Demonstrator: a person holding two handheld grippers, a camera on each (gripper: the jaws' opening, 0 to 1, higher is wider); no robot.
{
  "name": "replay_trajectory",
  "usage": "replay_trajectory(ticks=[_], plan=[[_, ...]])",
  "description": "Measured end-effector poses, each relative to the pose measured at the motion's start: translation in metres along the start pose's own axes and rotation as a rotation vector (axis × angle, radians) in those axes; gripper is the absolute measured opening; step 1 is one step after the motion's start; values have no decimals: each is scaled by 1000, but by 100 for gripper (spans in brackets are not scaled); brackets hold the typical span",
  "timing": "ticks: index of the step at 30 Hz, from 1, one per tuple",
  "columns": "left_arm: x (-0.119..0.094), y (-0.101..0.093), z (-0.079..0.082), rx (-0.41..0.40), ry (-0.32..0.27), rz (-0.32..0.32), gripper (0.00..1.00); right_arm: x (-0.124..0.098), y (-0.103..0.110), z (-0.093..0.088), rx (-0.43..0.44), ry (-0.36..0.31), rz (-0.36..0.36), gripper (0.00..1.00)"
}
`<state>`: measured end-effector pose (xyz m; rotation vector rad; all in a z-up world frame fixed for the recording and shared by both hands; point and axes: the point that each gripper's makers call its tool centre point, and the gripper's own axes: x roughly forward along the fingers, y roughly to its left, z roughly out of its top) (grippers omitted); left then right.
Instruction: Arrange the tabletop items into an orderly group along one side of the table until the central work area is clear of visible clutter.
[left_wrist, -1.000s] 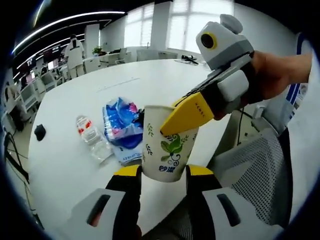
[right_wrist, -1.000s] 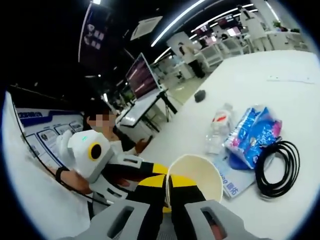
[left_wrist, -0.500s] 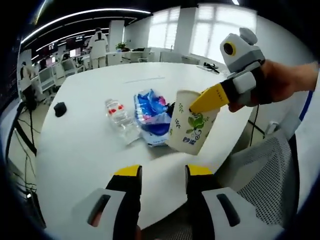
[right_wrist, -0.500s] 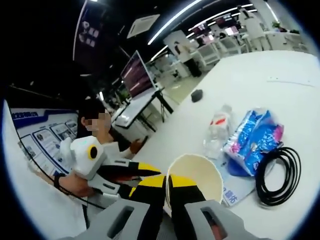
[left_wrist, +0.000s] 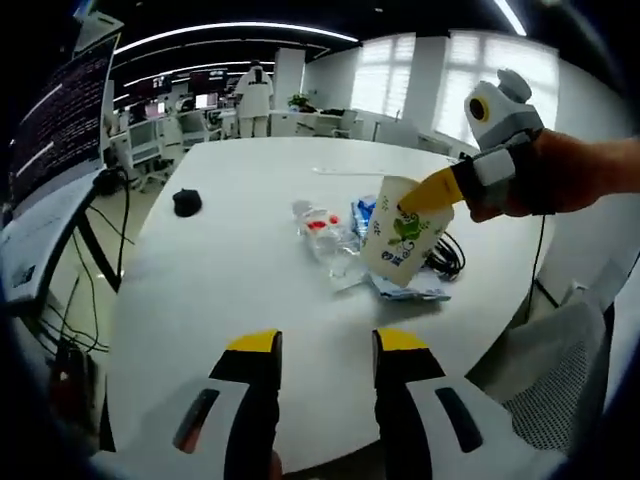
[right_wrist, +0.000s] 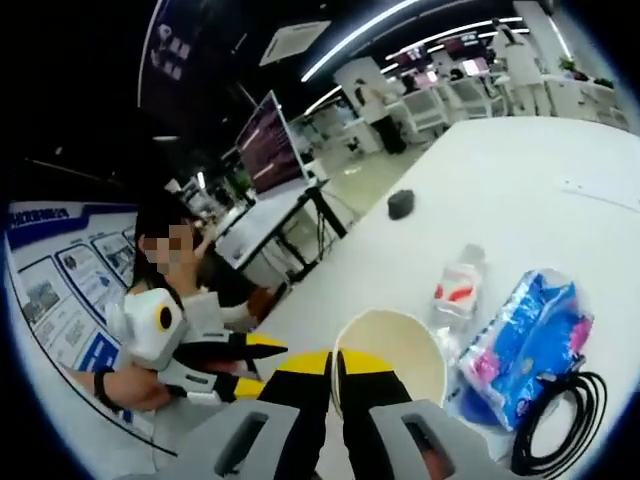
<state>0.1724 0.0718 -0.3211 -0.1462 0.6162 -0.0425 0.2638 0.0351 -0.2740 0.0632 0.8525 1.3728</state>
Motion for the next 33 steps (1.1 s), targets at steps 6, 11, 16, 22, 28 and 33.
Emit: replay_trajectory(ticks=[6, 11, 16, 22, 28, 33], plan=[[-4, 24, -5, -59, -16, 38, 37, 35, 5, 27, -59, 9, 8, 0], [-4, 27, -8, -92, -23, 43, 39, 64, 2, 42, -96, 24, 18, 0], [0, 26, -6, -83, -25, 31, 40, 95, -1, 49, -152, 62, 9, 0], [4, 28, 0, -92, -29, 28, 40, 127, -16, 50, -248, 155, -46, 0], [6, 26, 0, -109, -30, 24, 40, 147, -37, 41, -372, 251, -102, 0], [4, 24, 2, -117, -30, 27, 40, 154, -46, 36, -466, 298, -125, 0]])
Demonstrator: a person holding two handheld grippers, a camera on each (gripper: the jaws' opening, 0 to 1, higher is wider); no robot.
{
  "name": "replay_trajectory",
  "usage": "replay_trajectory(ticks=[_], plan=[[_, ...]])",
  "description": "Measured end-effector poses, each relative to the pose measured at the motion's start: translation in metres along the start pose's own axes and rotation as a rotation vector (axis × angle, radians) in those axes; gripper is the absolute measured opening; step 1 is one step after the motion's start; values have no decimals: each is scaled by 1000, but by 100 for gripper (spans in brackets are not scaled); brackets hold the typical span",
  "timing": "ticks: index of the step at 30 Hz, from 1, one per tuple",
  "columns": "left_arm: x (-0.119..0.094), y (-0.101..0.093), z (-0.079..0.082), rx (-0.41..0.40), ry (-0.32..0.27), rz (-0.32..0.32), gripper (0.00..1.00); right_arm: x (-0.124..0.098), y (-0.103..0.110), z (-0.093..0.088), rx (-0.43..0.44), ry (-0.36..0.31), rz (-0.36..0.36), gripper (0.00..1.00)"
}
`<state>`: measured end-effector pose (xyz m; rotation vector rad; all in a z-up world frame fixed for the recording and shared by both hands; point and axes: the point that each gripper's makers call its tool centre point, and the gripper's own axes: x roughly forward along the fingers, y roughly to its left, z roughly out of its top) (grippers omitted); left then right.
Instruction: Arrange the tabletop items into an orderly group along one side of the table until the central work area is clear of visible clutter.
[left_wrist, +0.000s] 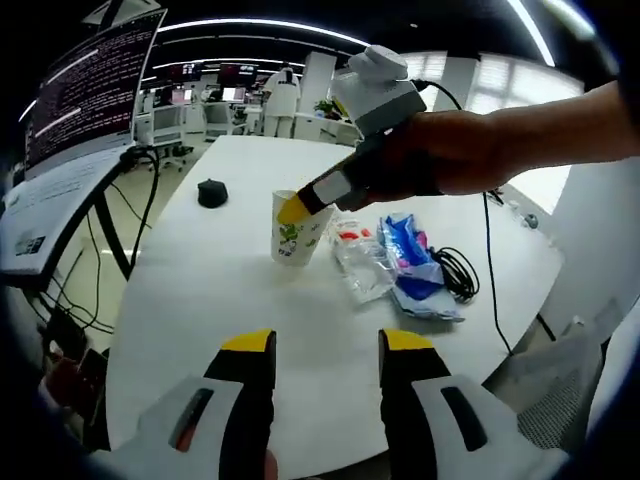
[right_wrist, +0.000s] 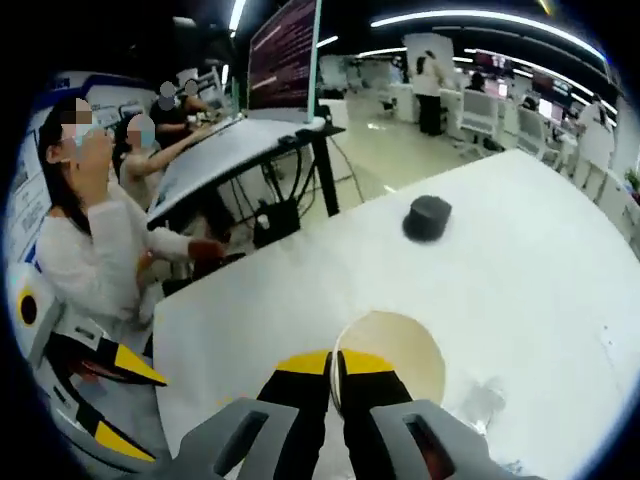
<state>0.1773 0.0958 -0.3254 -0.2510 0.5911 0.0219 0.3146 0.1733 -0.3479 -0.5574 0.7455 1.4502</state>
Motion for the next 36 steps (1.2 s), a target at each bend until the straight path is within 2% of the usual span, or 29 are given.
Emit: replay_trajectory(ticks=[6, 13, 18, 23, 26, 36], plan=[[4, 0, -1, -8, -2, 2, 41, 6, -9, 3, -115, 33, -23, 0], [6, -4, 1, -9, -2, -7, 41, 13, -15, 6, -165, 49, -25, 0], [7, -3, 4, -23, -10, 1, 41, 18, -28, 4, -239, 95, -50, 0], [7, -1, 1, -28, -9, 7, 41, 17, -43, 6, -259, 114, -77, 0], [7, -1, -1, -38, -6, 9, 41, 19, -59, 9, -236, 108, -88, 0], [9, -2, -1, -42, -3, 12, 41, 9, -90, 3, -206, 118, -149, 0]])
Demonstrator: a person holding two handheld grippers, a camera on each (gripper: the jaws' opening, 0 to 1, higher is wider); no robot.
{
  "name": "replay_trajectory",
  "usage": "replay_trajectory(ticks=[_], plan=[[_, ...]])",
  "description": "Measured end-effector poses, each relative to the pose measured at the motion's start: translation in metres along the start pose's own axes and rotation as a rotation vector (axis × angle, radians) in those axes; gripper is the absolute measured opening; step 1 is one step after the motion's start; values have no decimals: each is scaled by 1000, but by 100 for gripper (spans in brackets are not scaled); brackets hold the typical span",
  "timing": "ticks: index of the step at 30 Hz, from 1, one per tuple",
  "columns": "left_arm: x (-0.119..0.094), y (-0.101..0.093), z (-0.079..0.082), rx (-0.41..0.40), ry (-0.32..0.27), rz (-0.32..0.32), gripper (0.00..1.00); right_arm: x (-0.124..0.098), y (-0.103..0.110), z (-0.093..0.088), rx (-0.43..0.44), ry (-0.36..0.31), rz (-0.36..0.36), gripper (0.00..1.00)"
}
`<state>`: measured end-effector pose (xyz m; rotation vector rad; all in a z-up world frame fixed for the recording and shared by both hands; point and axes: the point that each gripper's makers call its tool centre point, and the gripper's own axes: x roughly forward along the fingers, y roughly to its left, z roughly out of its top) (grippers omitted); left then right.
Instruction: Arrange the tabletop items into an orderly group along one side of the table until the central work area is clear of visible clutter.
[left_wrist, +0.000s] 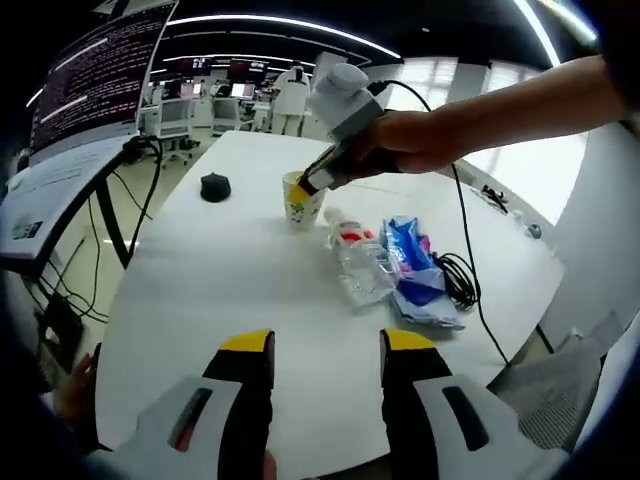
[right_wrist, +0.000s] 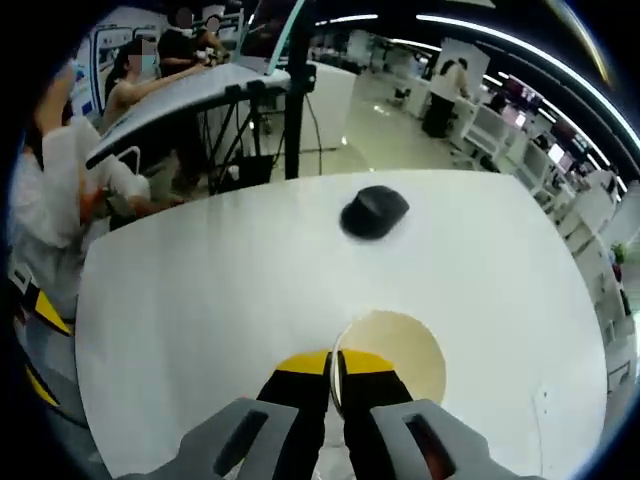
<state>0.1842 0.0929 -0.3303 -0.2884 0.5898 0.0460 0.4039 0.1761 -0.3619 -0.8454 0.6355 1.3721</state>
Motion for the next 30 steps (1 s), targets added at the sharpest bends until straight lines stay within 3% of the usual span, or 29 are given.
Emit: replay_trajectory(ticks=[5, 15, 22, 26, 30], plan=[[2, -1, 3, 7, -2, 0, 42, 2, -25, -2, 59, 6, -19, 0], [3, -3, 4, 2, 3, 0, 42, -1, -57, -22, 81, 47, -54, 0], [4, -1, 4, -3, 3, 6, 42, -1, -66, -34, 91, 71, -61, 0], [4, -2, 3, -1, 7, 6, 42, -6, -66, -34, 120, 49, -51, 0], [5, -3, 3, 0, 7, 8, 42, -7, -65, -38, 113, 54, -51, 8]])
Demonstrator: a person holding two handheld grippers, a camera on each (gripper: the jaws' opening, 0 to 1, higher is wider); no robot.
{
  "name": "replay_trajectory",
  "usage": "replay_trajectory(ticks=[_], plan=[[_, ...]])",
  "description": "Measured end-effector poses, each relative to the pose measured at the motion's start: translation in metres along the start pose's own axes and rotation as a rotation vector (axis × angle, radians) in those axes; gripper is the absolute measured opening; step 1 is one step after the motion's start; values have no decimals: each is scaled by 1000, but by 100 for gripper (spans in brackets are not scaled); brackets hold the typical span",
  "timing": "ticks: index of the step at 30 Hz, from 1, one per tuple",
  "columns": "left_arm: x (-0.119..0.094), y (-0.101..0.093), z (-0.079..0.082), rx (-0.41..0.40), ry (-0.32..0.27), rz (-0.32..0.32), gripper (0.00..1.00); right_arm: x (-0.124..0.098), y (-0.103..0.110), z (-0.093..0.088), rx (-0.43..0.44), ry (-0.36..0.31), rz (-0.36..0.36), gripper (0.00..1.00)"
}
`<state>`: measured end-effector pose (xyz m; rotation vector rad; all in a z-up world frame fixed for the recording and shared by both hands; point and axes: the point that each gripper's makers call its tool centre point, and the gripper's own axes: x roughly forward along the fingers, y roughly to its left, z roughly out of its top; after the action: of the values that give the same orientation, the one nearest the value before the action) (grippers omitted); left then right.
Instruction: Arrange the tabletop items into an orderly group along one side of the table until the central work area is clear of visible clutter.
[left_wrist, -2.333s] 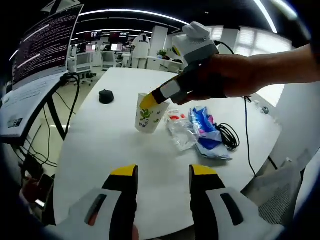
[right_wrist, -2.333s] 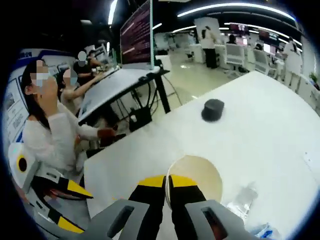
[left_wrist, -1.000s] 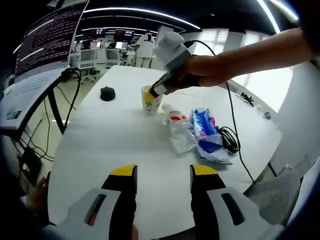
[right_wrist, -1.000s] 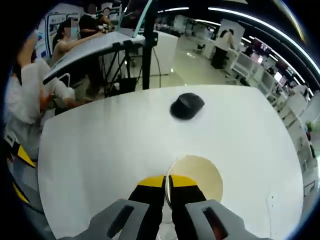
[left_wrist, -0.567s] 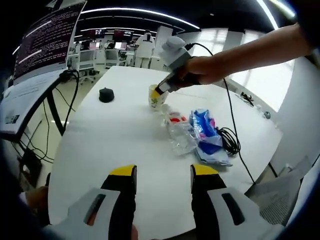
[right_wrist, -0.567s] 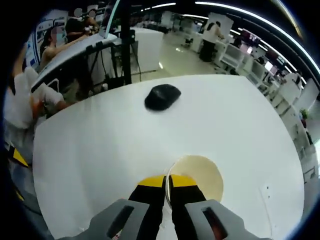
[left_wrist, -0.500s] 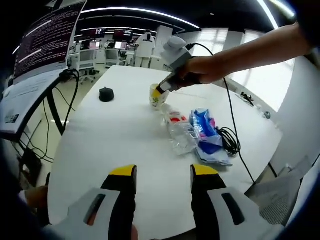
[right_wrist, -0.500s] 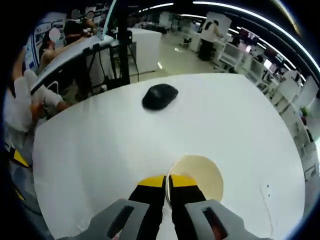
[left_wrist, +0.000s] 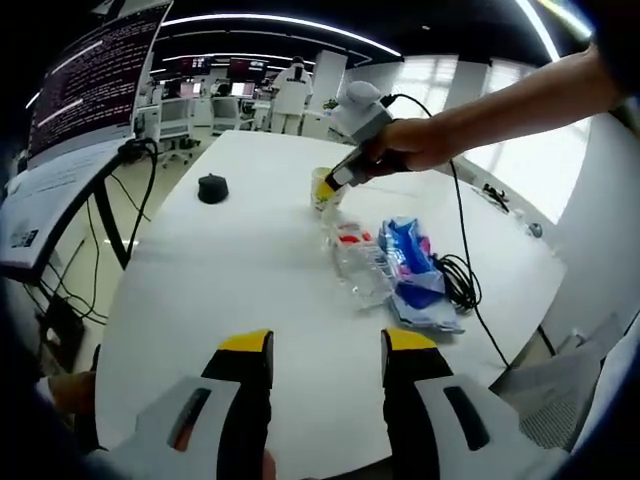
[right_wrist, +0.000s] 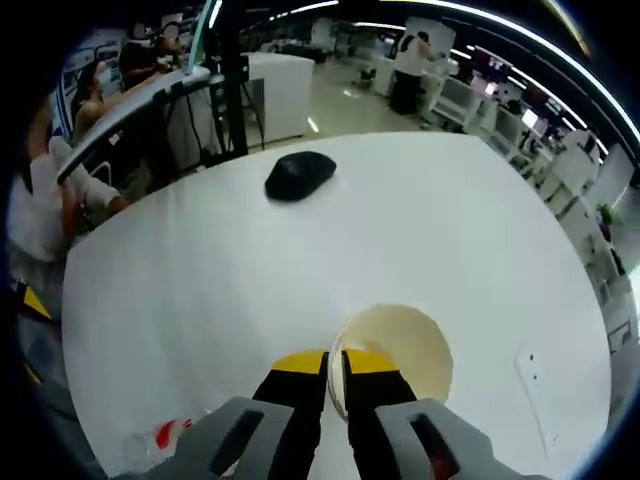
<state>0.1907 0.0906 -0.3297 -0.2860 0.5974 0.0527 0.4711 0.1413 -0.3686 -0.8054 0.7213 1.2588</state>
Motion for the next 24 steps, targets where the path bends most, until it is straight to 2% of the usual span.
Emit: replay_trajectory(ticks=[4, 12, 19, 24], plan=[[2, 0, 0, -3, -6, 3, 42, -3, -2, 2, 0, -20, 1, 16], [5, -7, 2, -4, -10, -12, 42, -12, -2, 13, -14, -74, 3, 24], [4, -12, 4, 0, -15, -18, 42, -31, 1, 24, 2, -152, 11, 28], [4, -14, 6, 3, -22, -24, 42, -60, 5, 27, -7, -218, 7, 32]])
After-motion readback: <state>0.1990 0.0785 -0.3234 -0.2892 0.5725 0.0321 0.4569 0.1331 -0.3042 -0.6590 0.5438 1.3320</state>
